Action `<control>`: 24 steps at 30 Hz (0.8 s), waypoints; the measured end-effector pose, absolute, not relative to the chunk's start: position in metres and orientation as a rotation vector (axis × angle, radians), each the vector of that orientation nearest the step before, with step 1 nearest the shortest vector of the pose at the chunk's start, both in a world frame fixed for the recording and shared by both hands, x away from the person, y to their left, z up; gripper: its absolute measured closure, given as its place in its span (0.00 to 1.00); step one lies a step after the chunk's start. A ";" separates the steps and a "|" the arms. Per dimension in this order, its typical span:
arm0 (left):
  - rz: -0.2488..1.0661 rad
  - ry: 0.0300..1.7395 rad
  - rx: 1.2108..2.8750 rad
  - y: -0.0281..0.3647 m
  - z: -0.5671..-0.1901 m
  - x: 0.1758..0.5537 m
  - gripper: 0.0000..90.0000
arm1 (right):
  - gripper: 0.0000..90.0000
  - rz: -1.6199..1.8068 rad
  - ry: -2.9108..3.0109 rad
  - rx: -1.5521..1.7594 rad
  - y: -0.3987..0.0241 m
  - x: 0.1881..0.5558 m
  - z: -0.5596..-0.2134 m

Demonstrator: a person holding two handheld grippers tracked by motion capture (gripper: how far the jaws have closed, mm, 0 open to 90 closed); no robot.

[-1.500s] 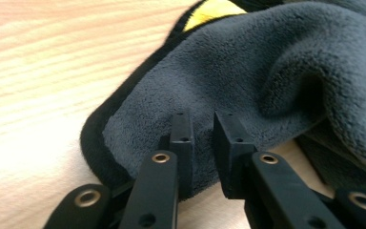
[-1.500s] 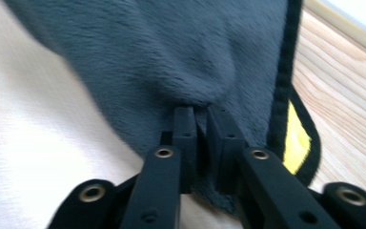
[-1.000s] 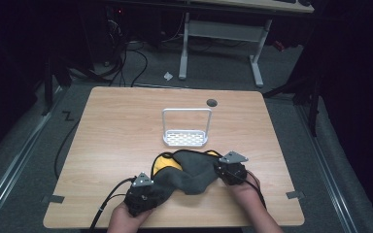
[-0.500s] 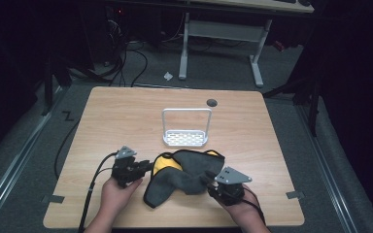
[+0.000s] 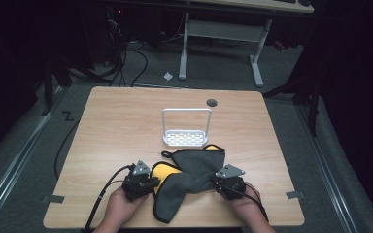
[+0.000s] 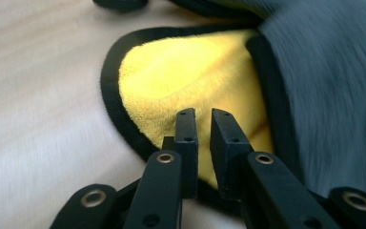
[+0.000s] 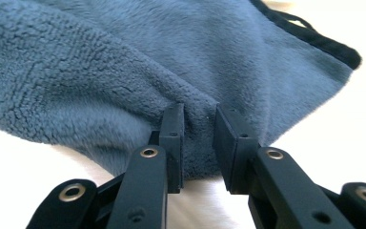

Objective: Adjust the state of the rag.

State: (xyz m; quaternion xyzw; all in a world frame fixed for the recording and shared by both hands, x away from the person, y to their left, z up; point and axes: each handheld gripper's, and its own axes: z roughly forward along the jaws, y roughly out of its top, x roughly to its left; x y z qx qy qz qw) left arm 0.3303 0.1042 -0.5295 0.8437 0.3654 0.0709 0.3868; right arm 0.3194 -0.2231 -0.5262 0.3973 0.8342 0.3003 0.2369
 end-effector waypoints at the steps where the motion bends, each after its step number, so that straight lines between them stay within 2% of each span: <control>1: 0.174 0.932 2.144 0.107 -0.530 0.327 0.90 | 0.82 0.822 2.282 1.092 -0.223 0.321 -0.526; 4: 0.144 0.951 2.121 0.110 -0.531 0.325 0.90 | 0.81 0.812 2.272 1.092 -0.219 0.323 -0.520; 7: 0.145 0.940 2.125 0.108 -0.531 0.324 0.89 | 0.79 0.909 2.221 1.055 -0.211 0.318 -0.497; 11: 0.142 0.911 2.132 0.103 -0.531 0.321 0.89 | 0.71 1.048 2.251 1.009 -0.184 0.313 -0.474; 14: 0.122 0.882 2.150 0.099 -0.531 0.318 0.89 | 0.61 1.088 2.313 0.955 -0.154 0.310 -0.472; 17: 0.147 0.851 2.158 0.094 -0.527 0.317 0.85 | 0.58 1.013 2.343 0.927 -0.132 0.314 -0.482; 18: 0.158 0.851 2.131 0.093 -0.525 0.317 0.81 | 0.58 0.971 2.359 0.932 -0.128 0.317 -0.488; 20: 0.134 0.851 2.097 0.090 -0.525 0.323 0.73 | 0.61 0.929 2.395 0.939 -0.127 0.318 -0.501; 22: 0.134 0.853 2.109 0.087 -0.527 0.326 0.74 | 0.77 0.927 2.406 0.956 -0.130 0.316 -0.510; 24: 0.188 0.819 2.142 0.079 -0.534 0.327 0.80 | 0.89 0.948 2.399 0.949 -0.135 0.312 -0.509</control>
